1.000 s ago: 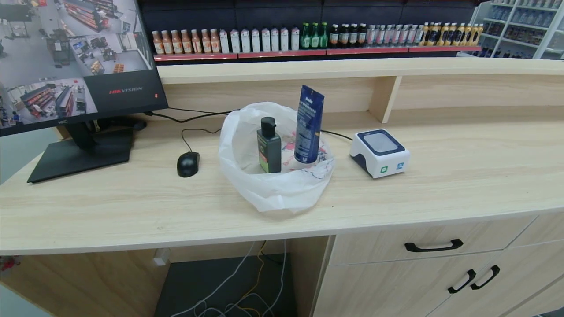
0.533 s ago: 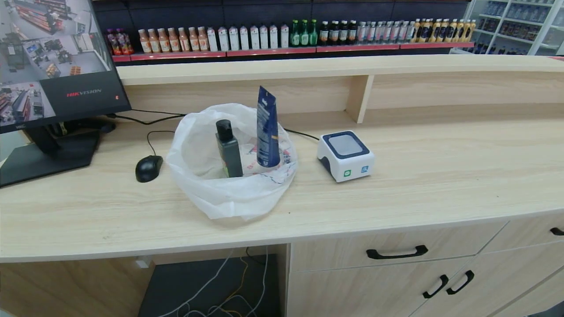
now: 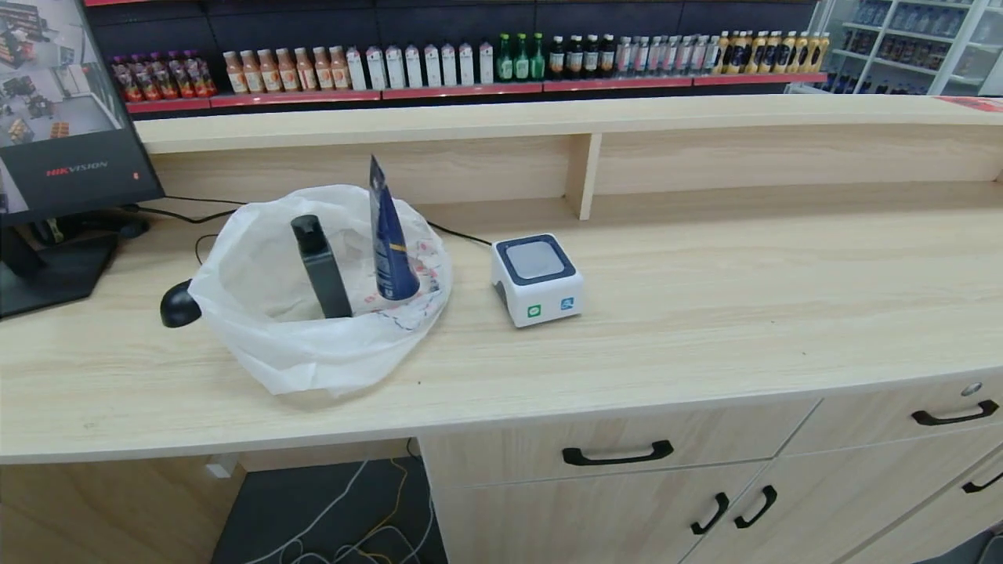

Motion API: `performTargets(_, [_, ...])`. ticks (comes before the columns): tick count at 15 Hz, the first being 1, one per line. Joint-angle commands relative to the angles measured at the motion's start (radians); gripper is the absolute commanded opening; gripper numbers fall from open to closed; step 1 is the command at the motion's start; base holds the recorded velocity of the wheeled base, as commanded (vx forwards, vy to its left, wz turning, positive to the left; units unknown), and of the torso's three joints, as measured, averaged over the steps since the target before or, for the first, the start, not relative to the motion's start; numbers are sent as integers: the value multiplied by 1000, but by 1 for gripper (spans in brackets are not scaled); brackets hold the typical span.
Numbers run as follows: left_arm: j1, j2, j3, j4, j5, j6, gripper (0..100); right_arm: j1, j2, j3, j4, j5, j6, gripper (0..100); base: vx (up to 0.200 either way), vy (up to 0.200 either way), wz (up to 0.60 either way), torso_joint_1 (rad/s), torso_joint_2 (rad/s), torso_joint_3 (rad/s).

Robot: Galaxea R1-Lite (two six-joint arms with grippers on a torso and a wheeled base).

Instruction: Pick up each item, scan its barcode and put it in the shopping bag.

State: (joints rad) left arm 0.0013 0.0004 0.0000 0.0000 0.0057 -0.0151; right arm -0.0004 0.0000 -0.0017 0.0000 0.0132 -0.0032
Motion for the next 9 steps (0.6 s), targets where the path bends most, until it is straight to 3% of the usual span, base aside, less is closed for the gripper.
performTargets(1, [0, 0, 0, 0, 0, 0, 100, 0, 2, 0, 0, 1, 0, 100, 0, -200, 0, 2, 2, 2])
performTargets(5, [0, 0, 0, 0, 0, 0, 100, 0, 2, 0, 0, 1, 0, 100, 0, -200, 0, 1, 2, 2])
performTargets(9, [0, 0, 0, 0, 0, 3, 100, 0, 2, 0, 0, 1, 0, 100, 0, 0, 0, 0, 0, 0])
